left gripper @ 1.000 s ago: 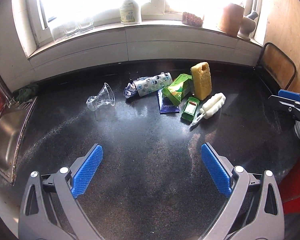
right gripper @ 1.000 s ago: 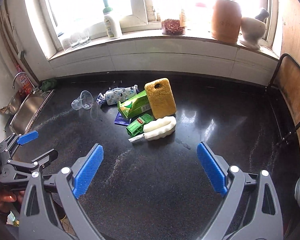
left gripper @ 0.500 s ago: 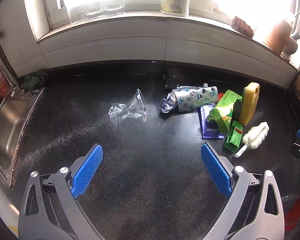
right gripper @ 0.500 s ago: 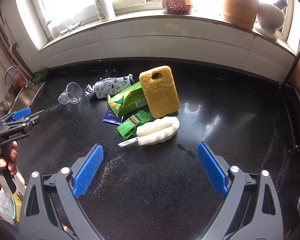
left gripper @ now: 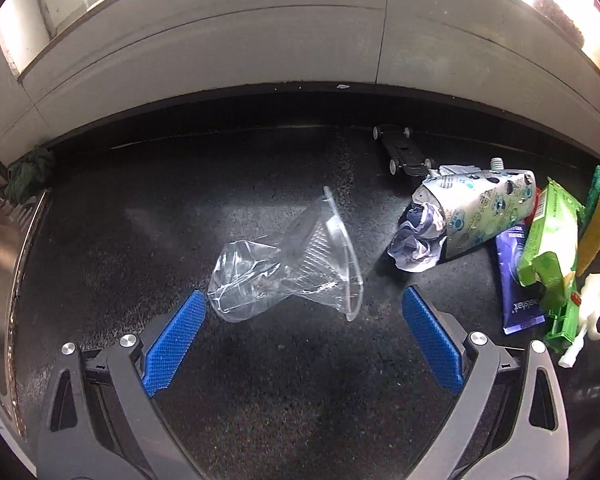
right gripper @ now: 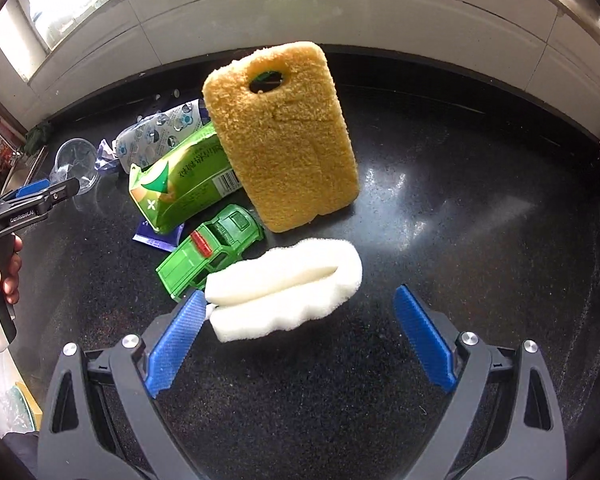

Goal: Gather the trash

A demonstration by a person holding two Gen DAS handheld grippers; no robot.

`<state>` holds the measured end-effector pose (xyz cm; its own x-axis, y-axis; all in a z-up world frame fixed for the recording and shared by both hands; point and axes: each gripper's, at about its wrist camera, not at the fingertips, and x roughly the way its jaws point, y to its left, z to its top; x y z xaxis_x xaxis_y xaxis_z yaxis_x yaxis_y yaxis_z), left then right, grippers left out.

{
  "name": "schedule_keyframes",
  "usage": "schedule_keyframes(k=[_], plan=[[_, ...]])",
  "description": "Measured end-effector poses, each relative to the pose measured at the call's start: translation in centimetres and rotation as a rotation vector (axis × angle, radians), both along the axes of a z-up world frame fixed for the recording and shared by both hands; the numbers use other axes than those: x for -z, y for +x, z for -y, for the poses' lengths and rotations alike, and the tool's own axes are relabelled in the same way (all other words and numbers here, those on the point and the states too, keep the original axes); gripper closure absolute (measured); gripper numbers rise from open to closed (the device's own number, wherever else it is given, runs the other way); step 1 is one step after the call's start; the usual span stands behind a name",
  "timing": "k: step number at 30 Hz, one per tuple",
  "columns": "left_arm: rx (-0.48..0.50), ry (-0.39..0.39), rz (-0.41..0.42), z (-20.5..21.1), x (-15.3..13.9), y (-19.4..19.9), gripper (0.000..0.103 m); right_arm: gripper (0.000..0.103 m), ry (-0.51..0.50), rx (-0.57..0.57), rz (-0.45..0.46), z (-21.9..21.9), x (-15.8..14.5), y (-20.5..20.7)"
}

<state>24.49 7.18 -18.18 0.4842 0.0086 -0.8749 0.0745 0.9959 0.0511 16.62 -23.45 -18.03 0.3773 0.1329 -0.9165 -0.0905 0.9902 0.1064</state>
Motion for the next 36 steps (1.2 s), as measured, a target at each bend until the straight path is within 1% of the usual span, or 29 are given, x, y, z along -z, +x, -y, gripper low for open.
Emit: schedule_keyframes(k=[3, 5, 7, 8, 9, 10, 12, 13, 15, 17, 19, 22, 25, 29, 31, 36], plan=[[-0.006, 0.024, -0.011, -0.3, 1.0, 1.6, 0.007, 0.011, 0.002, -0.011, -0.008, -0.2, 0.7, 0.9], [-0.006, 0.015, -0.019, -0.4, 1.5, 2.4, 0.007, 0.011, 0.009, -0.018, -0.006, -0.4, 0.9, 1.2], [-0.002, 0.006, -0.015, -0.5, 1.6, 3.1, 0.007, 0.018, 0.024, -0.032, -0.002, -0.5, 0.8, 1.3], [0.000, -0.005, -0.011, -0.5, 1.6, 3.4, 0.007, 0.030, 0.029, -0.042, -0.006, -0.6, 0.8, 1.3], [0.003, -0.023, -0.009, -0.5, 1.6, 3.6, 0.009, 0.034, 0.022, -0.045, -0.005, -0.8, 0.9, 1.4], [0.004, -0.039, -0.008, -0.5, 1.6, 3.8, 0.016, 0.038, 0.026, -0.050, -0.004, -0.8, 0.8, 1.4], [0.008, -0.058, -0.023, -0.5, 1.8, 4.3, 0.034, 0.050, 0.049, -0.045, -0.009, -0.8, 0.7, 1.3], [0.004, -0.067, -0.023, -0.5, 1.8, 4.3, 0.035, 0.052, 0.060, -0.040, -0.015, -0.8, 0.6, 1.4], [0.005, -0.094, -0.020, -0.5, 1.5, 4.2, 0.041, 0.057, 0.073, -0.035, -0.017, -0.7, 0.4, 1.3], [0.017, -0.096, -0.023, -0.2, 1.1, 3.9, 0.045, 0.059, 0.065, -0.044, -0.007, -0.8, -0.1, 1.2], [0.027, -0.092, -0.015, 0.3, 0.5, 2.9, 0.058, 0.060, 0.065, -0.048, 0.005, -0.9, -0.9, 0.8], [0.028, -0.103, -0.004, 0.8, -0.5, 1.0, 0.059, 0.061, 0.062, -0.059, 0.031, -1.2, -2.3, -0.1], [0.037, -0.104, 0.023, 1.2, -2.3, -1.1, 0.059, 0.061, 0.063, -0.076, 0.062, -1.5, -3.9, -1.2], [0.043, -0.105, 0.054, 1.8, -4.6, -4.7, 0.059, 0.061, 0.059, -0.097, 0.102, -2.0, -5.9, -2.7], [0.042, -0.119, 0.062, 1.9, -5.5, -7.1, 0.059, 0.061, 0.060, -0.108, 0.118, -2.4, -6.8, -3.5], [0.051, -0.125, 0.073, 3.0, -6.7, -11.9, 0.059, 0.061, 0.058, -0.131, 0.138, -2.5, -7.6, -6.0]])
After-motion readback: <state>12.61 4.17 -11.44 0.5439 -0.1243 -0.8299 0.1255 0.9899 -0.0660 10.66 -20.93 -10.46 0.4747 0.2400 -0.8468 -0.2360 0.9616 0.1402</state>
